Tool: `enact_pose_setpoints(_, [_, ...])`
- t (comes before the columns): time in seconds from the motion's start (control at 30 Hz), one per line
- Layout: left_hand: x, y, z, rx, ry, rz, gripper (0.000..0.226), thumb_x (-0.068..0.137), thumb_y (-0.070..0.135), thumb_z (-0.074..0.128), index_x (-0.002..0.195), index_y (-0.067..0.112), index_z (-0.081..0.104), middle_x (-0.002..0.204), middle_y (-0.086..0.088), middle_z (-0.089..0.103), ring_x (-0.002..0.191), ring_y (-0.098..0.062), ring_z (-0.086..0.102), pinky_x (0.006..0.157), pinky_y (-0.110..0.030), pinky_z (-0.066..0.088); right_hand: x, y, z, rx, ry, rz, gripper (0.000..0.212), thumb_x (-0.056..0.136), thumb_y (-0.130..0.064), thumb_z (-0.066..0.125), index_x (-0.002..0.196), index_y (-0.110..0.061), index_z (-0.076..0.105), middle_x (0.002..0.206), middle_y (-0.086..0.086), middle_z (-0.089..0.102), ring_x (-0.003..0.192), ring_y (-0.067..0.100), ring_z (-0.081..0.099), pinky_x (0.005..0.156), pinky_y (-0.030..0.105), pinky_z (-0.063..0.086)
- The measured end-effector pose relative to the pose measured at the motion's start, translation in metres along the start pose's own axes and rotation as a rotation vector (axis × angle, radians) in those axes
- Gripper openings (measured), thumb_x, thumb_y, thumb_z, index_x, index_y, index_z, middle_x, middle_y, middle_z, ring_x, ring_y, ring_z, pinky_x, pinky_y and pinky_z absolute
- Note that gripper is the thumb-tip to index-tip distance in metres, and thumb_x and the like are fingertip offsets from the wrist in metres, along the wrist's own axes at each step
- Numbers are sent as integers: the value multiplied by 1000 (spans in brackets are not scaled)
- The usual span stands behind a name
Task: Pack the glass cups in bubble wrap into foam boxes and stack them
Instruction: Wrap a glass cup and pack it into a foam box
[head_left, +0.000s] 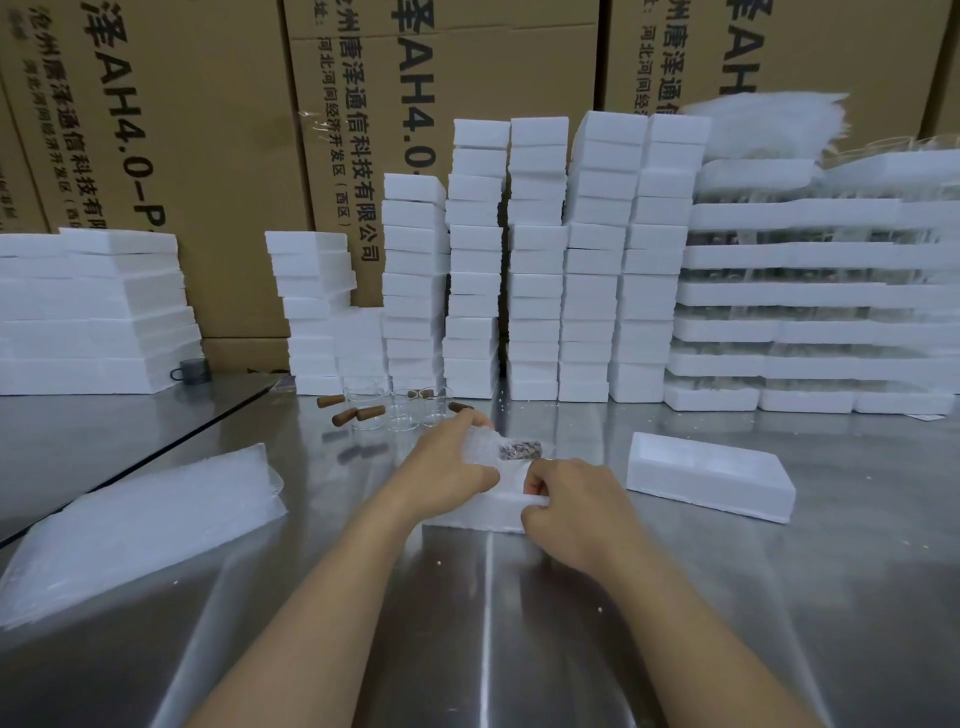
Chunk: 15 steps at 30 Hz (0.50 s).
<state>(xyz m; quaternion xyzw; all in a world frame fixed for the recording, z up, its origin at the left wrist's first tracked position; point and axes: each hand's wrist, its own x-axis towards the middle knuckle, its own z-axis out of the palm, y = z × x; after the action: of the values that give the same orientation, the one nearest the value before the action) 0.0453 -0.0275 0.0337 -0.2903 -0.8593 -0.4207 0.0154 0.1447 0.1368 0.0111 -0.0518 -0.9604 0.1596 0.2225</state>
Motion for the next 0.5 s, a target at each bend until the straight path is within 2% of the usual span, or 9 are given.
enact_pose_setpoints(0.1, [1,-2,-1,52,0,7,49,83,10,70,124,34,56,112,12,59,90,-2,54,65,-24,39,0,0,1,32,-12,37,12,73,-22,57,84,-24,62,82,-8,53,84,24,51,71,32,34])
enact_pose_setpoints(0.2, [1,-3,-1,86,7,9,50,84,9,68,127,32,55,120,5,57,97,-14,54,67,-24,38,-1,4,3,192,10,88,28,78,-23,61,105,-24,56,103,-9,51,104,19,50,78,33,41])
enact_pose_setpoints(0.3, [2,-3,0,110,2,20,48,88,8,63,130,30,55,127,3,56,107,-19,53,73,-24,39,-3,4,2,322,35,99,46,84,-34,62,126,-36,43,109,-16,57,104,14,55,85,37,48])
enact_pose_setpoints(0.4, [2,-2,3,138,-6,27,48,91,6,57,134,26,56,138,0,54,122,-22,51,91,-32,41,-1,2,4,269,73,74,31,95,-39,56,125,-38,49,107,-16,66,102,17,62,86,39,51])
enact_pose_setpoints(0.5, [2,-2,2,153,-6,26,47,90,8,55,133,27,57,136,0,57,121,-24,52,92,-36,41,1,4,5,226,85,49,22,103,-38,53,123,-31,58,109,-10,72,103,23,65,86,39,51])
